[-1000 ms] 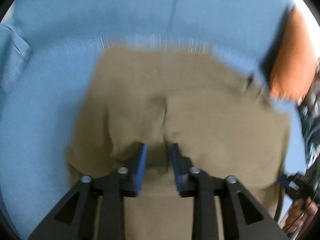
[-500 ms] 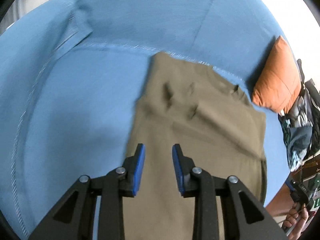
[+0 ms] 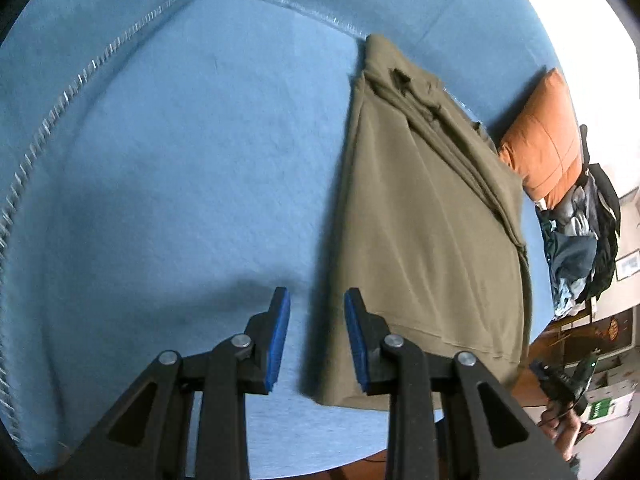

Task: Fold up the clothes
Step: 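Grasp the ribbed hem with the left gripper while the right gripper grasps the hem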

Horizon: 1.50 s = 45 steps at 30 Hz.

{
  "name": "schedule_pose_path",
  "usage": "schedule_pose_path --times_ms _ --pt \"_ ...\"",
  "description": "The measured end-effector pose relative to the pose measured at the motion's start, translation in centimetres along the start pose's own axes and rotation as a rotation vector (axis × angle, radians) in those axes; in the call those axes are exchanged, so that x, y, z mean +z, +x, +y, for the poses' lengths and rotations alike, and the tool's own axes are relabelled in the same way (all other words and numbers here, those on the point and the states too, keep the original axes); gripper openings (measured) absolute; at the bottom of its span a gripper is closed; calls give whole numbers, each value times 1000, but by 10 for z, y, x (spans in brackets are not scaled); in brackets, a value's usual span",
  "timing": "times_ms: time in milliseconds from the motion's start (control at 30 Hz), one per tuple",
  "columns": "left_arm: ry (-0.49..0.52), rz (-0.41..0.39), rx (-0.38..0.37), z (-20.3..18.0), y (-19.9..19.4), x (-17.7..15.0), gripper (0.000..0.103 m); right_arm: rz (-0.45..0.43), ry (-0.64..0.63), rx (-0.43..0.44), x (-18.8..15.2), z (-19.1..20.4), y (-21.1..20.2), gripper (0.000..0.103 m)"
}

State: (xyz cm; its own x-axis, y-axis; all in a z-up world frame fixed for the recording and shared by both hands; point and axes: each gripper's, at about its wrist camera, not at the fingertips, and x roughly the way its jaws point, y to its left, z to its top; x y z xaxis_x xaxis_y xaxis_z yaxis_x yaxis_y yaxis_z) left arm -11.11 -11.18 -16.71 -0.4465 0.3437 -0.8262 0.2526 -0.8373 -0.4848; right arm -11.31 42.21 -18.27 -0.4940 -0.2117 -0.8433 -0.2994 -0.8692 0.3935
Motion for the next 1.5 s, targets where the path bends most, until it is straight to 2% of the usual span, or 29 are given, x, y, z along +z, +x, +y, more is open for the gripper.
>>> schedule_pose_path --times_ms 100,167,267,433,500,533,600,667,733,833,967,1000,1033,1067,1133,1267,1500 --pt "46 41 -16 -19 13 -2 28 25 -46 -15 -4 2 9 23" --pt "72 51 22 -24 22 -7 28 46 -73 -25 -7 7 18 23" --pt "36 63 17 -15 26 -8 28 79 -109 -61 -14 10 29 23" --pt "65 60 1 -28 34 -5 25 93 -113 -46 -17 7 33 23" --pt "77 58 -6 -33 38 -4 16 95 -114 -39 -15 5 35 23" --pt "82 54 -9 -35 39 -4 12 89 -118 -34 -14 5 33 20" --pt "90 3 -9 -39 34 -4 12 70 -128 -30 -12 6 28 12" --pt "97 0 4 -40 34 -6 13 58 -130 -32 -12 7 24 12" --pt "96 30 22 -39 43 -7 15 73 -129 -47 -14 8 27 14" --pt "74 65 23 -31 47 -10 17 122 -128 -73 -16 6 38 28" --pt "76 51 17 -33 48 -8 15 142 -146 -78 -18 7 42 28" --pt "82 45 20 -35 47 -8 13 141 -141 -70 -17 6 41 27" --pt "89 39 22 -36 47 -8 10 140 -133 -58 -17 5 41 18" --pt "96 33 25 -38 47 -8 8 138 -128 -47 -16 4 39 12" --pt "109 20 29 -41 46 -7 7 122 -132 -53 -16 5 34 8" --pt "118 -31 27 -45 37 -8 6 57 -130 -70 -18 10 19 7" --pt "138 -112 -4 -47 8 -19 5 -63 -112 -38 -23 18 -17 7"
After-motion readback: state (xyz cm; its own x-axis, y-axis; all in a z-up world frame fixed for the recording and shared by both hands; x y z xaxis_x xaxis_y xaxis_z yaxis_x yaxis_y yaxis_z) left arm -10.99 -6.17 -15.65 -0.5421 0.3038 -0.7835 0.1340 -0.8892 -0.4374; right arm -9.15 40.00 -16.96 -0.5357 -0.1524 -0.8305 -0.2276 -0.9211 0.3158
